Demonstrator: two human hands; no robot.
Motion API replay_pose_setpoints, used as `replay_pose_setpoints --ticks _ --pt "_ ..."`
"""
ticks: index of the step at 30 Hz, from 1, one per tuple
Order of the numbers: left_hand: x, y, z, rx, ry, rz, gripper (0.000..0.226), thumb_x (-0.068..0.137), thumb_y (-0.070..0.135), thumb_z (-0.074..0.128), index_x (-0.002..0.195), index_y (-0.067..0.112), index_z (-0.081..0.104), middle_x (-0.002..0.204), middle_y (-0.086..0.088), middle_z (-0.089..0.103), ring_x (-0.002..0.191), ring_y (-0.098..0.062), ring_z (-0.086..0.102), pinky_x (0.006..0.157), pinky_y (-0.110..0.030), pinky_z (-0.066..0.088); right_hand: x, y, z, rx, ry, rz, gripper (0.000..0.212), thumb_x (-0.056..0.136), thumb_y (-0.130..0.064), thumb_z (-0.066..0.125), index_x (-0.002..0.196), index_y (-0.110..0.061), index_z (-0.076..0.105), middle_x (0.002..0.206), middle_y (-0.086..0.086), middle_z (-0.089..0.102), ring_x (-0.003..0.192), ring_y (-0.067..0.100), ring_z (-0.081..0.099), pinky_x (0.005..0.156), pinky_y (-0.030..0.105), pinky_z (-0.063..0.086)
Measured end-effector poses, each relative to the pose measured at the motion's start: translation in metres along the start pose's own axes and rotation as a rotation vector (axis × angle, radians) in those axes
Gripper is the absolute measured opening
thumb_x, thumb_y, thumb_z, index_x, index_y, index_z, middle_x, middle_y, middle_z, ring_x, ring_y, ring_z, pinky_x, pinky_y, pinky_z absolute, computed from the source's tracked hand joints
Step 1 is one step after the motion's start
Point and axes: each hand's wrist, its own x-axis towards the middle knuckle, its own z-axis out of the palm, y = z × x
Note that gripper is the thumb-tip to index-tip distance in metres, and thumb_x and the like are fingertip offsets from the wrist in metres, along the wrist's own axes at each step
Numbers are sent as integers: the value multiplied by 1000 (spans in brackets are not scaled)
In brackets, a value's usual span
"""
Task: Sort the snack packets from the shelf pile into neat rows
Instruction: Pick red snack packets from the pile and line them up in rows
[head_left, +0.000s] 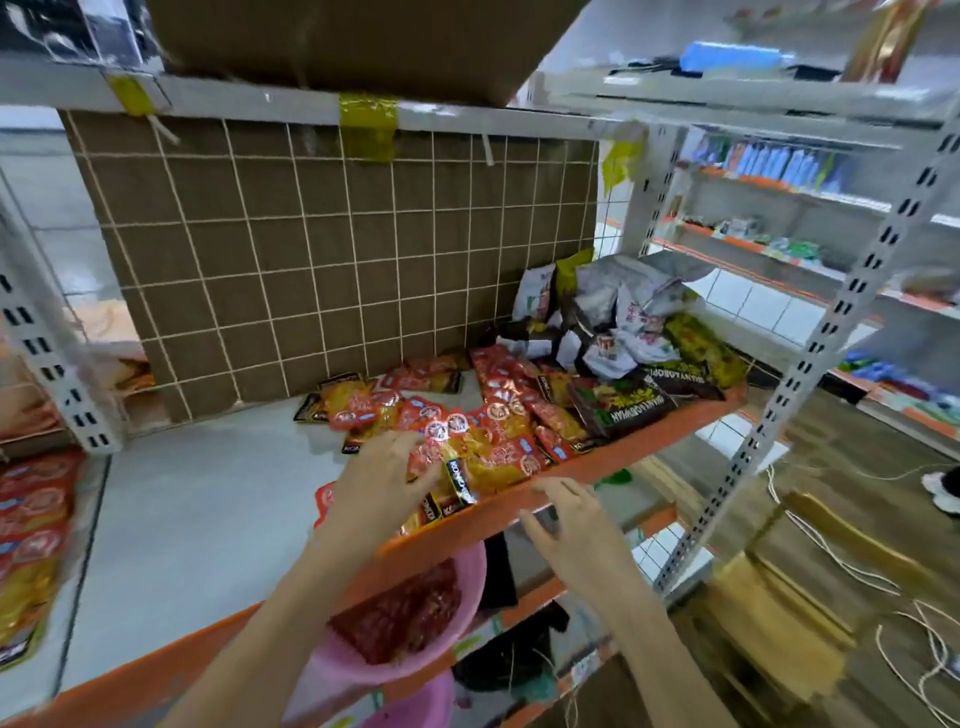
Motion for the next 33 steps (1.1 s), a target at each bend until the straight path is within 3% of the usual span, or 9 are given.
replay_pose_setpoints --ticks 4,7,13,16,19,23,26,29,33 --pt "49 -21 -2 10 28 -144 48 92 42 52 131 14 51 131 -3 53 121 -20 48 99 -33 39 71 2 -7 8 -38 -55 33 95 -37 49 125 -23 53 126 -9 54 120 13 43 98 26 38" --pt "84 -44 -3 23 32 -277 44 90 45 53 120 13 57 120 -6 59 111 -24 54 91 -36 46 127 3 -4 9 -86 -115 35 96 -36 48 128 -22 53 129 -6 54 123 15 43 101 28 39" --pt "125 -92 -4 162 3 -511 41 88 44 57 107 8 56 109 -14 60 103 -32 57 81 -38 46 223 9 15 -56 -171 -248 36 94 -12 52 130 -7 53 130 8 54 123 25 46 101 27 33" --pt "133 -106 -3 224 -57 -590 47 87 52 55 105 8 57 107 -12 61 101 -29 57 79 -35 46 266 6 26 -85 -255 -233 30 92 -7 50 120 -4 59 122 15 57 116 31 52 97 34 40" --pt "136 -107 0 280 -101 -660 55 85 60 54 105 9 60 106 -11 63 102 -27 58 80 -34 48 306 7 46 -150 -201 -296 28 90 -11 46 108 -3 66 110 16 63 104 32 61 87 32 48" --pt "137 -99 6 338 -81 -706 66 83 65 51 118 10 54 117 -10 58 109 -26 54 85 -34 46 337 -2 62 -408 -370 -320 38 98 -19 39 134 -10 47 139 14 47 130 32 40 106 40 33" --pt "138 -98 9 404 -147 -672 68 85 65 47 131 14 45 129 -9 50 120 -26 45 94 -37 41 350 -9 70 -445 -437 -341 39 98 -25 37 135 -14 44 141 9 42 132 29 35 106 40 31" --pt "137 -98 8 261 -220 -616 63 86 59 50 140 29 37 139 -3 43 129 -26 35 103 -41 32 355 -8 77 -446 -527 -359 44 100 -36 33 136 -13 42 141 12 34 133 32 30 108 43 30" --pt "131 -95 5 157 -234 -566 55 88 44 54 140 38 37 136 2 44 128 -23 35 107 -41 26 353 -7 83 -361 -610 -356 53 99 -46 34 138 -11 39 149 12 20 139 34 16 113 47 23"
